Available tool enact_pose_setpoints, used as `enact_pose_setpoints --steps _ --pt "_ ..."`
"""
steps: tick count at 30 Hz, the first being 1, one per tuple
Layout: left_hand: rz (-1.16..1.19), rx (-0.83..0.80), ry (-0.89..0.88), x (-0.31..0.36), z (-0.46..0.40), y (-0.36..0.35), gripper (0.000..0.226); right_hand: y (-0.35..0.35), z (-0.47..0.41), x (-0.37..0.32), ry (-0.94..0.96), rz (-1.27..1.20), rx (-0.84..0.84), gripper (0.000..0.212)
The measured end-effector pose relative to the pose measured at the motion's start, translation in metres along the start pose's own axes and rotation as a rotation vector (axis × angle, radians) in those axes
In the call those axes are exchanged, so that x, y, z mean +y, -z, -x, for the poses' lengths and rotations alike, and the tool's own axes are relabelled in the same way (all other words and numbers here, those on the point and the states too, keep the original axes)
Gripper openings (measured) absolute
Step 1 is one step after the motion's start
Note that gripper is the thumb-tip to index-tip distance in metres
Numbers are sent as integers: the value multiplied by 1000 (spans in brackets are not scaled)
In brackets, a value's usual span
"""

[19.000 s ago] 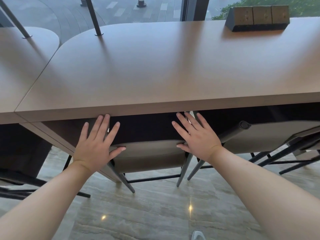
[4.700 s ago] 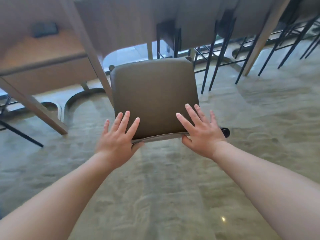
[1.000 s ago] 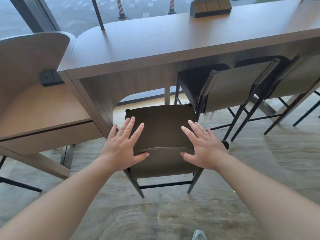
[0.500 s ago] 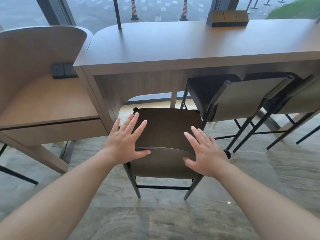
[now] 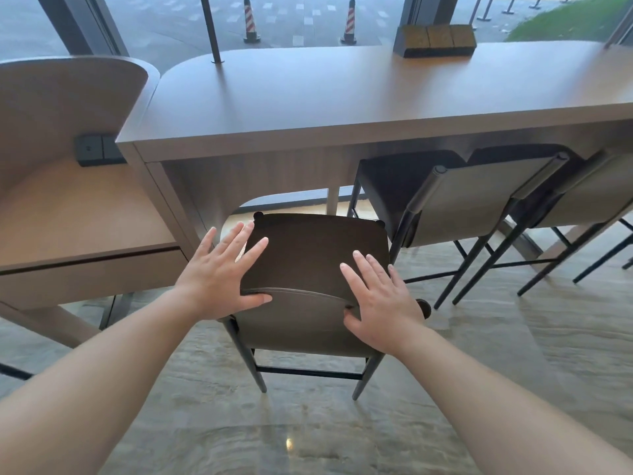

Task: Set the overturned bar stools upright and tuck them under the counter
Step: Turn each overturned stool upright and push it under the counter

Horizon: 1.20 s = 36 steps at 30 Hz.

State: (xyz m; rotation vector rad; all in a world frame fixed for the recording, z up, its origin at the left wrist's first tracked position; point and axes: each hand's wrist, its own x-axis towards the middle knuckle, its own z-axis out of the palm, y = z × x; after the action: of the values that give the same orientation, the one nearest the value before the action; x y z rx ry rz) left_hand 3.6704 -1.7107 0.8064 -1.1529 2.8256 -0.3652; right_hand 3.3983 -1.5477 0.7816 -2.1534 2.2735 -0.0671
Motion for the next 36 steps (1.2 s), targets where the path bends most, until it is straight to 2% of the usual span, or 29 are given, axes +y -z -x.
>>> enact_pose_setpoints --steps 8,14,23,36 --pt "198 -158 -107 -11 -9 -3 91 0 -2 -6 7 13 3 75" --pt "186 -167 -105 -9 -2 -2 94 1 -4 -9 15 33 42 75" --pt "181 -185 -44 -4 12 5 88 3 -28 2 64 83 -5 82" --pt "181 -224 118 -15 -4 0 87 5 -98 17 203 87 23 84"
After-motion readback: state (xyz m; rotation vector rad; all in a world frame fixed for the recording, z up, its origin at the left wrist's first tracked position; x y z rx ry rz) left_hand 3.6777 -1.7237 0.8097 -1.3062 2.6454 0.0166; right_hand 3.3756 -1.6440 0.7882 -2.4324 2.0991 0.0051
